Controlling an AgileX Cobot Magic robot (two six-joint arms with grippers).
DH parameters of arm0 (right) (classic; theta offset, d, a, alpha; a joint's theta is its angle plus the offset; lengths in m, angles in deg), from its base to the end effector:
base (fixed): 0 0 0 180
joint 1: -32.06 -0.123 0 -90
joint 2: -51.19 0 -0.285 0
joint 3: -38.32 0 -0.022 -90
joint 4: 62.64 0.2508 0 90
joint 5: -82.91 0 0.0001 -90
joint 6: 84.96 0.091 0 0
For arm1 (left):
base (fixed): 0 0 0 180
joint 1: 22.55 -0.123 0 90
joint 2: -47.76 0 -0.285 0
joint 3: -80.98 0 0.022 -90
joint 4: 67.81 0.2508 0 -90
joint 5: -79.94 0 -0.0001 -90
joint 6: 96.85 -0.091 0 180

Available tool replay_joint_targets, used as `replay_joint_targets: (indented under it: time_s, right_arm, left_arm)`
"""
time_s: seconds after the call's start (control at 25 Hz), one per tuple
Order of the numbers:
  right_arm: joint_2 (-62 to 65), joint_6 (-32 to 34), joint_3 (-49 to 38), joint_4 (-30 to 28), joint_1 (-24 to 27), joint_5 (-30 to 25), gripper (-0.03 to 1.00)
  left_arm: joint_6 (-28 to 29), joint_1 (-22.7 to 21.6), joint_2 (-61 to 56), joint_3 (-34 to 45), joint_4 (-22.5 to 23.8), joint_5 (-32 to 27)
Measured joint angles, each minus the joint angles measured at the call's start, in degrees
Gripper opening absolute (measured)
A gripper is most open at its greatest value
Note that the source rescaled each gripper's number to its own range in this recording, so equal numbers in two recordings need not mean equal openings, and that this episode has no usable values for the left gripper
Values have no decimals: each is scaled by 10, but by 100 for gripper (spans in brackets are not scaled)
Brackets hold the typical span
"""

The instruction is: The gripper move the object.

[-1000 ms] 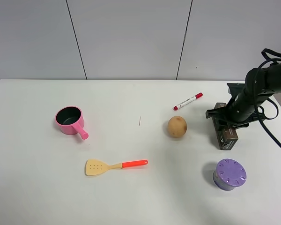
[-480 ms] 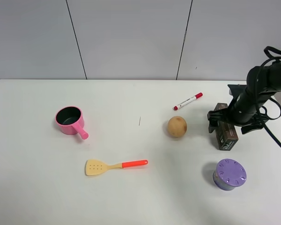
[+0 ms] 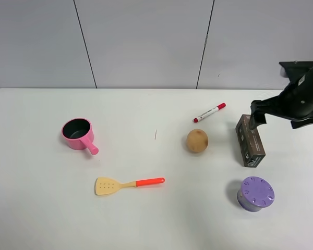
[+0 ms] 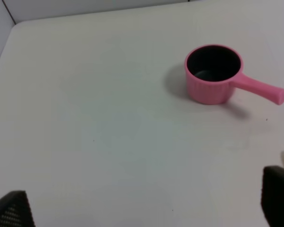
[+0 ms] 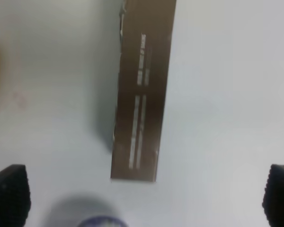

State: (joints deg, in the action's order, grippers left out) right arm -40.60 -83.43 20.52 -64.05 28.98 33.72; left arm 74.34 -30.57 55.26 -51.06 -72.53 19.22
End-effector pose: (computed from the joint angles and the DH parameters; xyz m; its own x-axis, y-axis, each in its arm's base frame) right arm 0.2851 0.0136 0.2597 -0.9312 -0.0395 -0.3623 -0.0371 0.9992 -0.0135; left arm -0.0060 -0.0074 0.2805 -0.4413 0.0518 -0.8959 -0.0256 0.9972 0.0703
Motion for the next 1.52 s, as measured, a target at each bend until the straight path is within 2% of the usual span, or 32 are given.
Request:
replay_joint_targets:
  time_s: [0.44,0.68,0.84,1.04,1.16,1.52]
  right_arm:
    - [213,-15,2,0,0,-111,100]
    - [266,-18,87,1,0,-199,100]
    - [292,-19,132,10,0,-201,100]
    - [353,-20,122,6,0,-203,100]
    - [399,-20,92,-17,0,-203,100]
    - [567,-20,-61,-28,0,-203,100]
  left_arm:
    - [0,0,0,0,0,0]
    - [0,0,0,0,0,0]
    - [0,0,0,0,0,0]
    - [0,0,0,0,0,0]
    - [0,0,0,0,0,0]
    - [0,0,0,0,0,0]
